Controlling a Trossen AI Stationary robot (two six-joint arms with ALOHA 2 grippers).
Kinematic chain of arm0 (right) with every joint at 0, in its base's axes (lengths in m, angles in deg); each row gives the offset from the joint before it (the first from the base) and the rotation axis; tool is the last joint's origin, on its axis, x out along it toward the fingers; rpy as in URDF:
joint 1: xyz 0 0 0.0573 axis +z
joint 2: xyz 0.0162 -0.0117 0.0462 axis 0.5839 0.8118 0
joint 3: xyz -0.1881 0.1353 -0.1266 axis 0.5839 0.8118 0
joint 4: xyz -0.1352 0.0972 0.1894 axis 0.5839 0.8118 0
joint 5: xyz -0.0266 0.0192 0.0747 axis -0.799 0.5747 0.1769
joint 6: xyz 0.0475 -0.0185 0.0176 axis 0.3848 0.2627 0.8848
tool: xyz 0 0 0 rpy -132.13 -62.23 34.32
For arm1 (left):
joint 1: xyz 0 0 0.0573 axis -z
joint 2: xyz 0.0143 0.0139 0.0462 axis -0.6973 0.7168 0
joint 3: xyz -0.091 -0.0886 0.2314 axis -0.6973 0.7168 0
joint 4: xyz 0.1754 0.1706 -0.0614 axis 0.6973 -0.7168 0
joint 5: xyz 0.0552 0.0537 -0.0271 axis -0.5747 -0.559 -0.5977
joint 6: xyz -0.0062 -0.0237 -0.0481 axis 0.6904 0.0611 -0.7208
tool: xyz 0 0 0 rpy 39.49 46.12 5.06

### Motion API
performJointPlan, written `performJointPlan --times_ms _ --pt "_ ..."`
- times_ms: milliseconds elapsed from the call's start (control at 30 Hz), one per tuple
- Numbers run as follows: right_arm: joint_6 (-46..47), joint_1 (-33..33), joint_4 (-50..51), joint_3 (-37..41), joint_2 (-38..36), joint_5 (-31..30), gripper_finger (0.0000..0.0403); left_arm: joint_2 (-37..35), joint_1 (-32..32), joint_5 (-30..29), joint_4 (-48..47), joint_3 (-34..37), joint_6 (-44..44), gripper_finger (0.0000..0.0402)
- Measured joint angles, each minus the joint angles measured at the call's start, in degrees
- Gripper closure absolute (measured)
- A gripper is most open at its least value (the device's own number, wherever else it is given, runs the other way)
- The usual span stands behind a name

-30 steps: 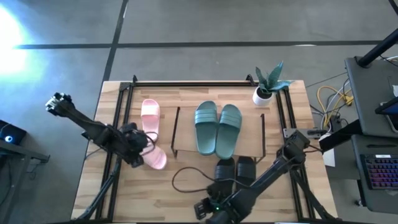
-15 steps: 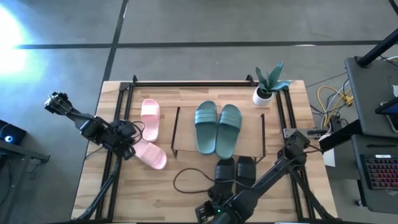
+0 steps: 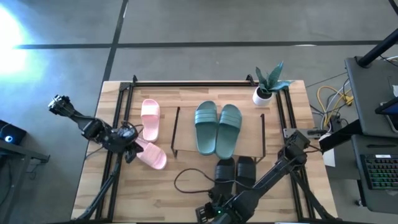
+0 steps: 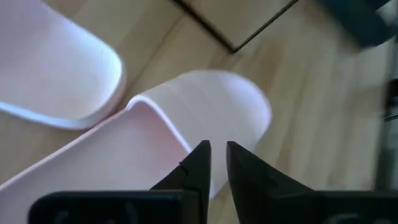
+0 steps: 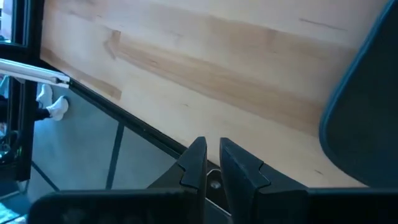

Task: Pick and place slides into the shelf
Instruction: Put the bottom pink slide under the shelf

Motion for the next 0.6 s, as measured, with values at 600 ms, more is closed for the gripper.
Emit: performJointPlan --times_ms 600 --pt "0.5 -0.3 0.0 0.1 0.0 0.0 0.0364 -12.3 0.0 -7.2 -0.7 2.1 -6.4 0.0244"
